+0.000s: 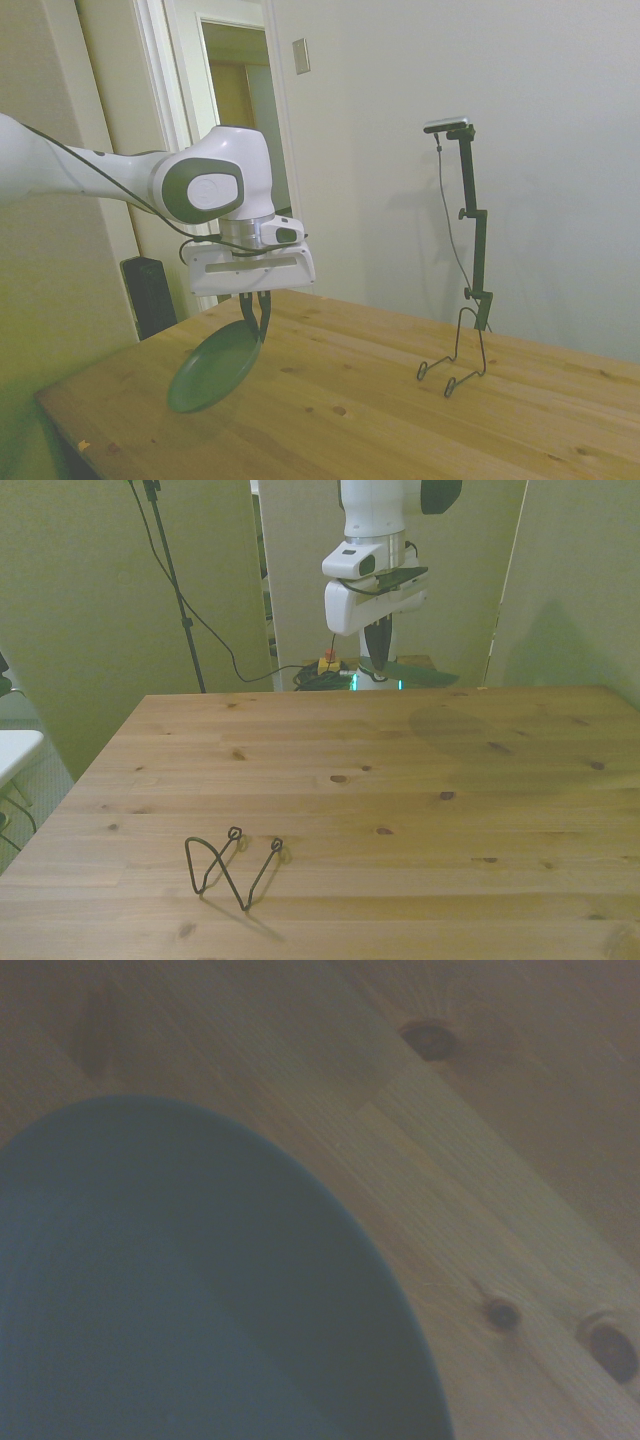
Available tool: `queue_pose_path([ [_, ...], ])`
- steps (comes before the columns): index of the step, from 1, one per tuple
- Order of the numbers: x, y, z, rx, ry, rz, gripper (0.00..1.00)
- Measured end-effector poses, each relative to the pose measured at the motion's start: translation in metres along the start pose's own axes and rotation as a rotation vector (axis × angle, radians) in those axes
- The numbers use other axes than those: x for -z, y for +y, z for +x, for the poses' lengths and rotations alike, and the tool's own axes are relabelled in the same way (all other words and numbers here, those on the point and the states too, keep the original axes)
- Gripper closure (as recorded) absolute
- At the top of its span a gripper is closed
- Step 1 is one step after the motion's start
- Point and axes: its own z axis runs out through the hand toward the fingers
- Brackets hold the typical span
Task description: Load the plate
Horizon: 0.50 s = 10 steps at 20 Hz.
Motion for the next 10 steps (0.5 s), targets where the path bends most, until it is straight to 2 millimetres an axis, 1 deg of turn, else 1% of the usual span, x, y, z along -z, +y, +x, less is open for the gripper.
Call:
queue_pose_path([
  [3,0.010,0.020,0.017,-0.029,0.018,-0.008,1.00],
  [7,0.023,0.056,0.043,-0.054,0.014,-0.051,1.00],
  [10,0.043,0.087,0.052,-0.065,0.032,-0.092,1.00],
])
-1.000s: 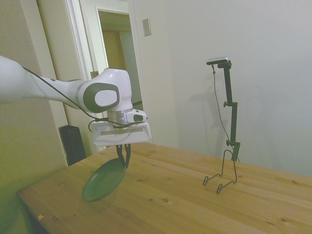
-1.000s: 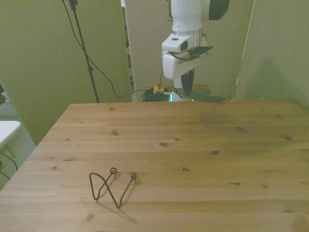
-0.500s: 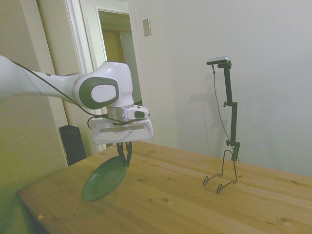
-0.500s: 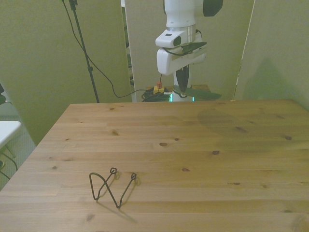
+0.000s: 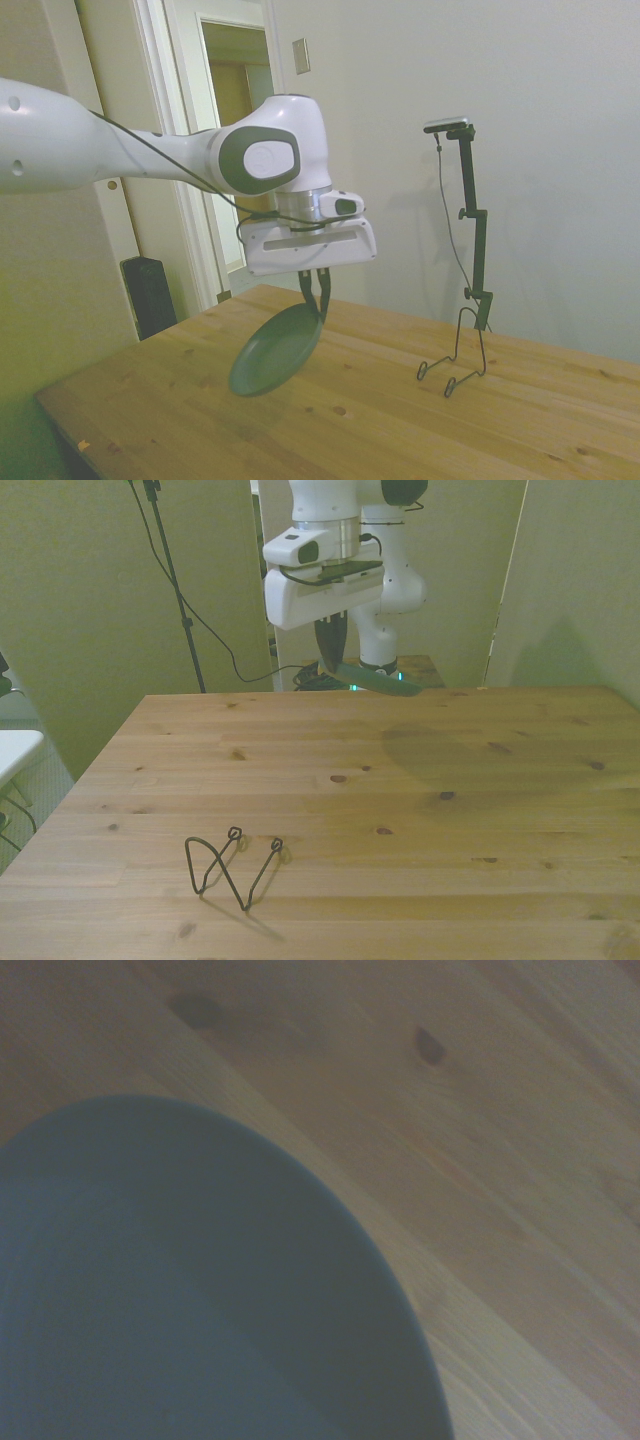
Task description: Load the plate
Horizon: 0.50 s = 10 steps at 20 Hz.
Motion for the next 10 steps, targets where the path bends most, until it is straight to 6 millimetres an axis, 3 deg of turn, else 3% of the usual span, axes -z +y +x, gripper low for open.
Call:
queue_pose_path([
  [5,0.025,0.048,0.015,-0.018,0.050,-0.058,1.00],
  [10,0.035,0.079,0.043,0.024,0.080,-0.113,1.00],
])
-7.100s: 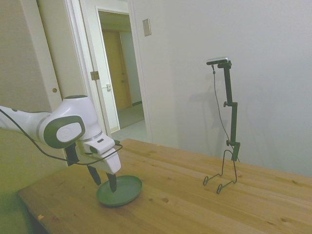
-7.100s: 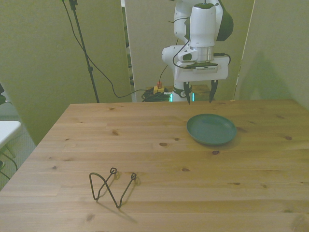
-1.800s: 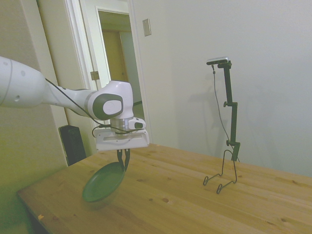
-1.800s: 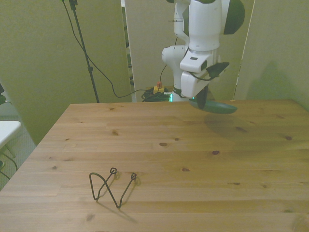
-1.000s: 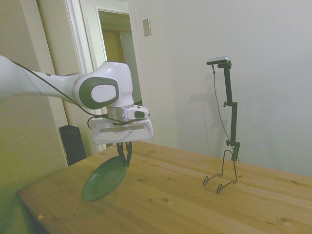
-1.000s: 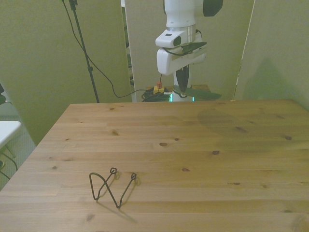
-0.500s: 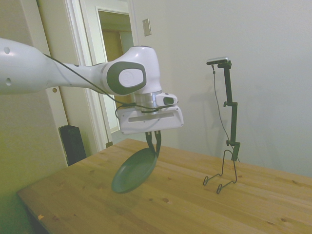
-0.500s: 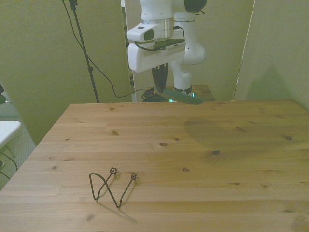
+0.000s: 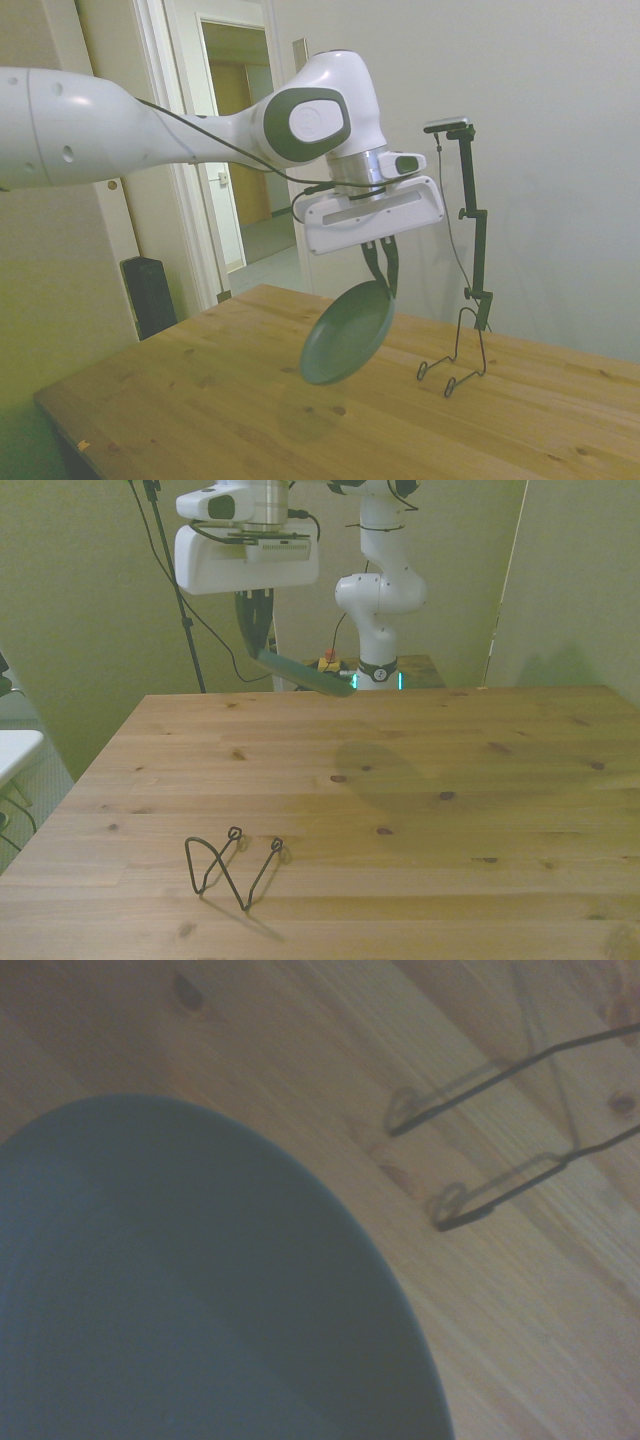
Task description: Load the plate
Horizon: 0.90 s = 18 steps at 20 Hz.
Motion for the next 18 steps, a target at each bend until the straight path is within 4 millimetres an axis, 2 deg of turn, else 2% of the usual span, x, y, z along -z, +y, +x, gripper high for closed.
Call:
queue_pose_path([
  [3,0.002,0.013,0.011,0.099,0.011,-0.027,1.00],
  [9,0.008,0.013,0.023,0.306,0.040,-0.088,1.00],
  [18,-0.001,0.014,0.022,0.384,0.053,-0.111,1.00],
])
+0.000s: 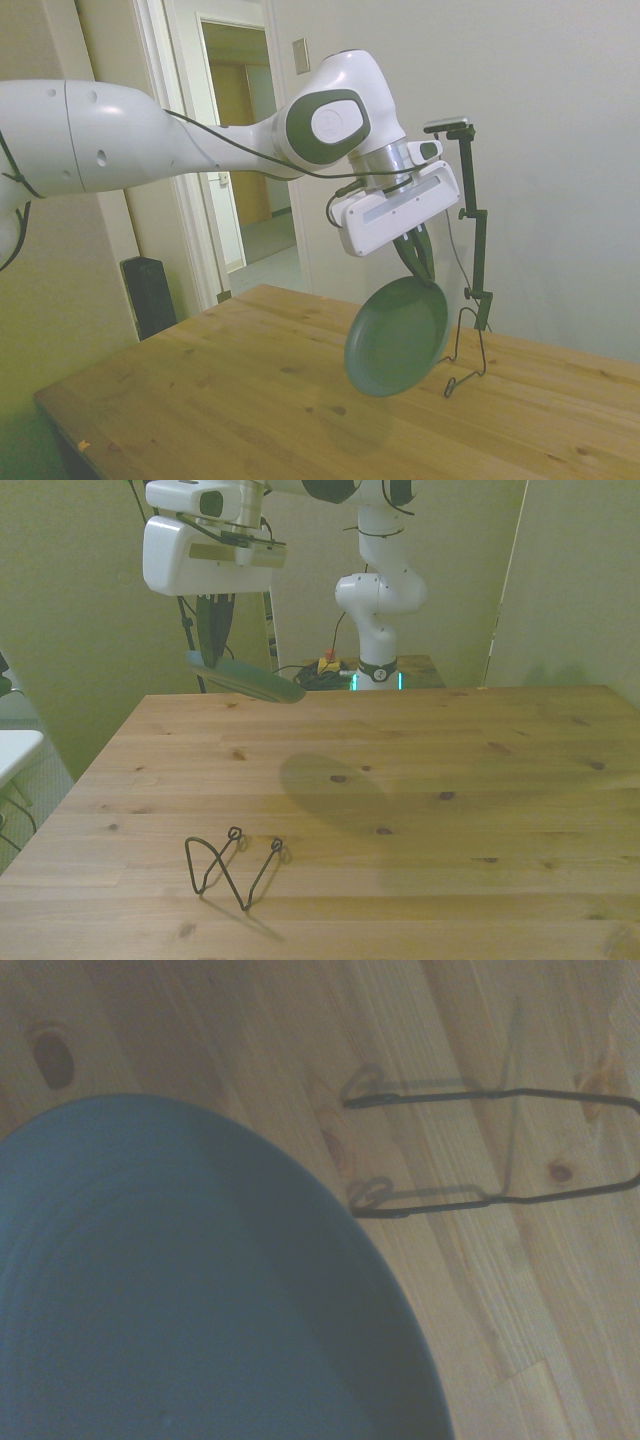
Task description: Load the plate
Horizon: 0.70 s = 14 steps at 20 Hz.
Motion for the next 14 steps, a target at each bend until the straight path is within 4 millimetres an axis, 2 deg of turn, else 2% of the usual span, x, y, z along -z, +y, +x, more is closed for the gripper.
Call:
queue_pose_path([
  [3,0.002,0.002,0.000,-0.003,0.004,-0.005,1.00],
  [6,0.014,0.011,0.005,-0.005,0.020,-0.029,1.00],
  [9,0.017,0.021,0.022,0.002,0.028,-0.053,1.00],
  [14,0.000,0.037,0.059,0.031,0.041,-0.104,1.00],
])
